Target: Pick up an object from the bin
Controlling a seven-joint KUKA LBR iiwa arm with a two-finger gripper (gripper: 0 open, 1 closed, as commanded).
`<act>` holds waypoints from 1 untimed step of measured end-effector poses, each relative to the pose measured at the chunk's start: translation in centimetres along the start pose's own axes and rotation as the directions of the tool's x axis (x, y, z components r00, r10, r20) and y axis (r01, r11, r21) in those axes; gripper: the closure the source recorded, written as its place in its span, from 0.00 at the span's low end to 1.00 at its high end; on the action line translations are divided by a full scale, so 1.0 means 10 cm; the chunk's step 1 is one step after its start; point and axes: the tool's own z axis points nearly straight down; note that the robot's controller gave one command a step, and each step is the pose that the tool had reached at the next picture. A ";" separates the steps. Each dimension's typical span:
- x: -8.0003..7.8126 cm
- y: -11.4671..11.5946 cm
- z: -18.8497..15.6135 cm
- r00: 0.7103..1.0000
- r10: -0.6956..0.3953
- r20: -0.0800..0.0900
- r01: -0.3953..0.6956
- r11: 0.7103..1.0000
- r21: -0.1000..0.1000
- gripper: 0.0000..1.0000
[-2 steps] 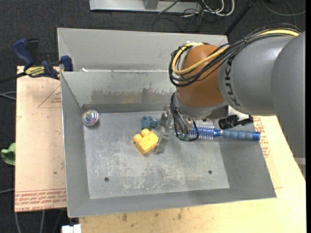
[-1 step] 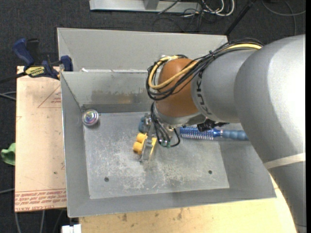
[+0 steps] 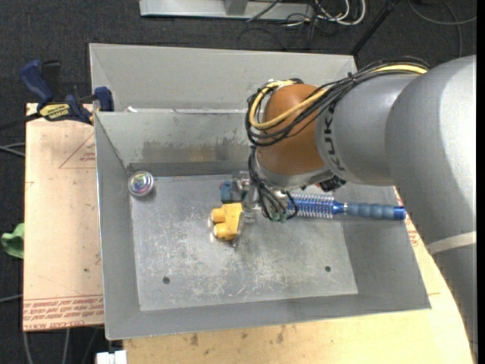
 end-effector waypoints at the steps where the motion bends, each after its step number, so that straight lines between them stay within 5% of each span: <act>1: -0.01 0.00 -0.02 1.000 0.001 -0.001 -0.001 1.000 -0.001 1.00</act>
Offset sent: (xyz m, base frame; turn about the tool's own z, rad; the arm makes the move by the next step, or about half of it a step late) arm 0.0000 0.0000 0.0000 0.0000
